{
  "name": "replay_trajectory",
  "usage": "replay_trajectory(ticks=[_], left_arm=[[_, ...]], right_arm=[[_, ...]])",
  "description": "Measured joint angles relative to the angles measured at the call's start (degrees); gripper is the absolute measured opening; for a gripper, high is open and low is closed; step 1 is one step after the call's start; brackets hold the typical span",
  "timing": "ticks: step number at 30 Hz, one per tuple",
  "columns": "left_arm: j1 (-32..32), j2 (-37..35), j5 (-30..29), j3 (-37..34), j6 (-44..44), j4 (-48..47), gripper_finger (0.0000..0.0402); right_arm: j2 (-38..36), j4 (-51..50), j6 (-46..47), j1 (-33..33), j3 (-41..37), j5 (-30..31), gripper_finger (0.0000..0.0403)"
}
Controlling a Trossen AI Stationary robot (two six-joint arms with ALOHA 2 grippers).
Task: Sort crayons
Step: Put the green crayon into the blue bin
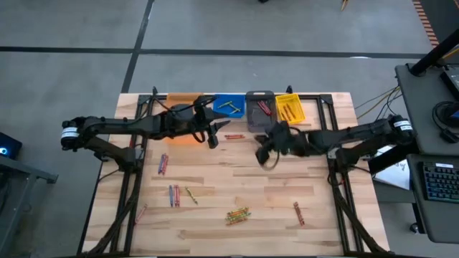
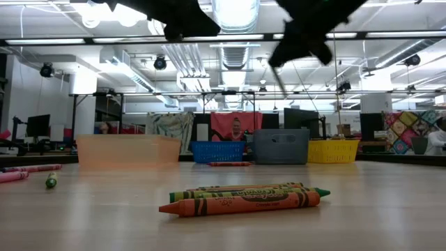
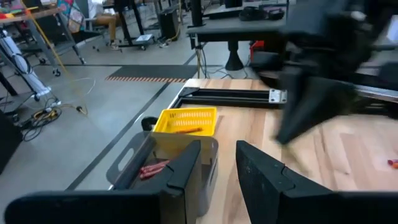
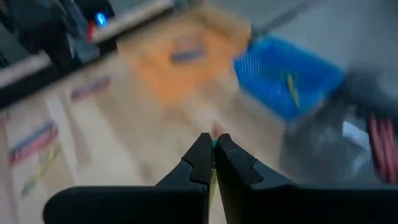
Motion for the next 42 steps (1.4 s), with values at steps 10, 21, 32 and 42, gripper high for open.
replay_trajectory(ticks=[10,21,32,42], left_arm=[[-0.8,-7.4,0.0,0.0,0.0,-4.5,0.0084],[-1.0,-13.7,0.0,-1.6,0.2,-8.1,0.0084],[-1.0,-17.2,-1.8,-5.0,-0.6,-8.1,0.0084],[-1.0,-21.6,-4.4,-5.6,-1.0,-11.3,0.0084]], right_arm=[[8.0,33.3,-21.9,-17.7,0.1,-11.0,0.0009],[22.8,48.9,-27.9,-29.0,4.6,-13.8,0.0009],[34.7,33.0,-33.4,-30.6,21.6,-15.6,0.0009],[38.0,20.8,-36.6,-30.8,26.6,-13.1,0.0009]])
